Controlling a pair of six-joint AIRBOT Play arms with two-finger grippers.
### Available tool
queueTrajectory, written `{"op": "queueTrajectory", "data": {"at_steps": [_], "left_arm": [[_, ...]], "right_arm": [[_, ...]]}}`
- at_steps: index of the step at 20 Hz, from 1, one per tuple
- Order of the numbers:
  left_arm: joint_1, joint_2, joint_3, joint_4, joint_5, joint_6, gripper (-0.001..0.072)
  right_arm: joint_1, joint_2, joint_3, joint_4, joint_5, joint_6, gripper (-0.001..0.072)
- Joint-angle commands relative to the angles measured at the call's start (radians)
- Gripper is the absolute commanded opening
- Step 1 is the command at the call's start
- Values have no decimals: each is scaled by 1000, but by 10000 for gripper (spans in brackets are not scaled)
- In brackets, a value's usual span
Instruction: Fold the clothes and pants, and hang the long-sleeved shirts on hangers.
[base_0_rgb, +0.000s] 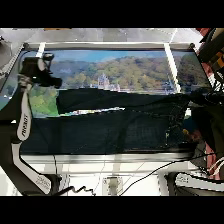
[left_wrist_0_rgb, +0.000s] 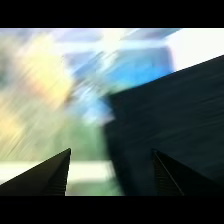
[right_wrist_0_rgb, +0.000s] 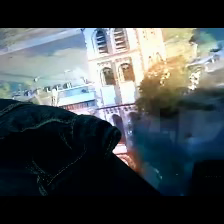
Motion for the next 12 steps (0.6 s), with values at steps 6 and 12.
{"op": "queueTrajectory", "data": {"at_steps": [6, 12], "left_arm": [[211, -80, -1, -298, -85, -83, 541], [116, -163, 0, -293, -32, -67, 477]], "right_arm": [[-1, 1, 1, 0, -2, -1, 39], [-1, 1, 0, 0, -2, -1, 38]]}}
